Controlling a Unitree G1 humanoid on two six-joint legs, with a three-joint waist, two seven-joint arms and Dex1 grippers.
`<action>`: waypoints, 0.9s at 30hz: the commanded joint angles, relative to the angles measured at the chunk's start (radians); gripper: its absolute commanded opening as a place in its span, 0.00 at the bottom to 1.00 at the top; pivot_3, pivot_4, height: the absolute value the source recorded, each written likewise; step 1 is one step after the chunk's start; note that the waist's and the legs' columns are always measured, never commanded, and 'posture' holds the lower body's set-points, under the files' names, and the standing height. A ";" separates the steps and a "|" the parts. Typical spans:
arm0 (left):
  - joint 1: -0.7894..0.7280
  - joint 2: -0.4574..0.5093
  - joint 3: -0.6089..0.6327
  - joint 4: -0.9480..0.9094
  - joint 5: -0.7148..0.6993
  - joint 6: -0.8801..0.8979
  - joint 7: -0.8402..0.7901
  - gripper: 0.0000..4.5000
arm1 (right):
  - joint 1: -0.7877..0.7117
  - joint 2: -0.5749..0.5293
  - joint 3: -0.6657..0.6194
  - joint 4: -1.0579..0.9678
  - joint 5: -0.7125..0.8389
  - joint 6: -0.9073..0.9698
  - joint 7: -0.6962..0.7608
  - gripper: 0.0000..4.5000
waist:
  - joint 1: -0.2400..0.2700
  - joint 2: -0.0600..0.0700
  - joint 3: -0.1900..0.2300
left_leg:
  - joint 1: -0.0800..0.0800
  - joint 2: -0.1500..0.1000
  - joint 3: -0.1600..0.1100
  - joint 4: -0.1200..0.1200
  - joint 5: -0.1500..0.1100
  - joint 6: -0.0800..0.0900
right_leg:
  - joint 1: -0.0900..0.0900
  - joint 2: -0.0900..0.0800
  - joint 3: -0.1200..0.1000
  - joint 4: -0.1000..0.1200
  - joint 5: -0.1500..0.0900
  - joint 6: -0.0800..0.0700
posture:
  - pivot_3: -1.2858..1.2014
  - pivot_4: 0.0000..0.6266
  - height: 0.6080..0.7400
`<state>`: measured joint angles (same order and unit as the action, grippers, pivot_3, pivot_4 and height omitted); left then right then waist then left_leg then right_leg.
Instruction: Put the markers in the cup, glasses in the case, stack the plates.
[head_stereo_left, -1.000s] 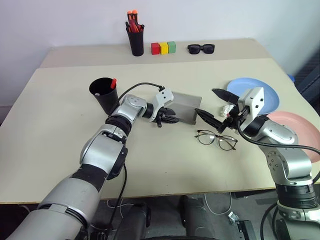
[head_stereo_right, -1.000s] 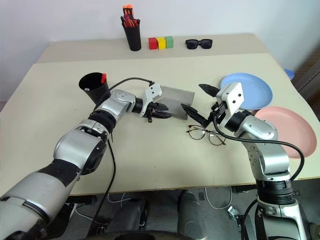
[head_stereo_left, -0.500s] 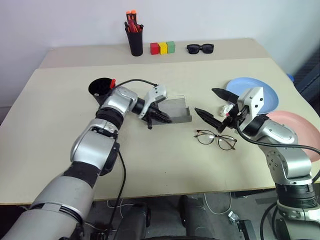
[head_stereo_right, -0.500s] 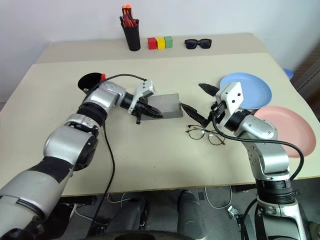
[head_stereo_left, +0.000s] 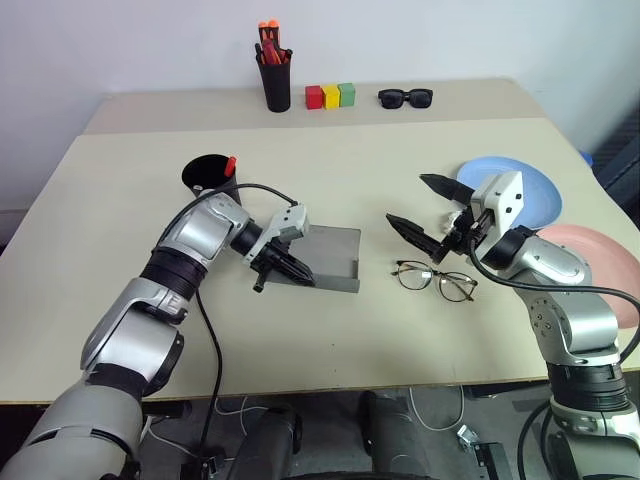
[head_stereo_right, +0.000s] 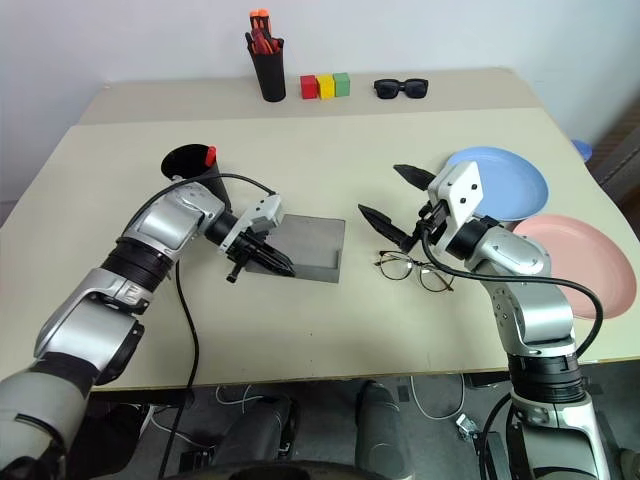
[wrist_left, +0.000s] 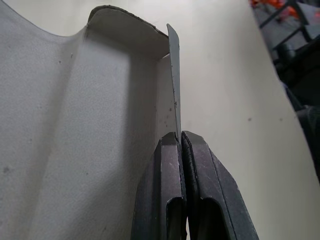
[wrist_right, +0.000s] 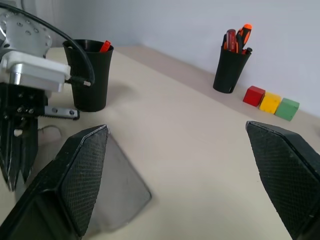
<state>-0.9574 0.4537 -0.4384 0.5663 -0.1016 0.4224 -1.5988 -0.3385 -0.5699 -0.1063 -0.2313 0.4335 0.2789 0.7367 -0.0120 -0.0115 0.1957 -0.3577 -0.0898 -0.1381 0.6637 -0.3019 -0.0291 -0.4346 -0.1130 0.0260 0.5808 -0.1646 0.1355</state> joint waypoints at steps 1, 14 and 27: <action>-0.021 -0.017 0.060 -0.037 -0.033 0.022 0.034 0.29 | -0.010 -0.008 -0.015 -0.029 0.026 0.004 0.020 1.00 | -0.001 0.000 0.000 | 0.000 0.000 0.000 0.000 0.000 0.000 | 0.000 0.000 0.000 0.000 0.000 0.000 | 0.52 0.24 1.00; 0.051 0.072 0.346 -0.330 -0.282 0.172 0.094 0.99 | 0.107 -0.409 0.039 -0.060 -0.167 0.121 0.200 1.00 | -0.009 0.001 0.000 | 0.001 0.000 0.001 0.000 -0.001 0.001 | 0.000 0.000 0.000 0.000 -0.001 0.000 | 0.52 0.24 1.00; 0.468 0.238 0.598 -0.557 -0.428 -0.009 0.123 1.00 | 0.032 -0.392 0.165 -0.038 -0.290 0.249 0.136 0.91 | 0.015 0.000 0.000 | -0.001 0.001 0.001 0.001 0.000 0.000 | -0.001 -0.002 0.000 -0.001 0.000 0.000 | 0.52 0.24 1.00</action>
<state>-0.5032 0.6801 0.1255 0.0485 -0.5042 0.4501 -1.4778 -0.2911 -0.9505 0.0693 -0.2716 0.1644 0.5436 0.8770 0.0034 -0.0113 0.1956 -0.3581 -0.0889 -0.1363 0.6642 -0.3022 -0.0288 -0.4349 -0.1155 0.0265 0.5795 -0.1648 0.1355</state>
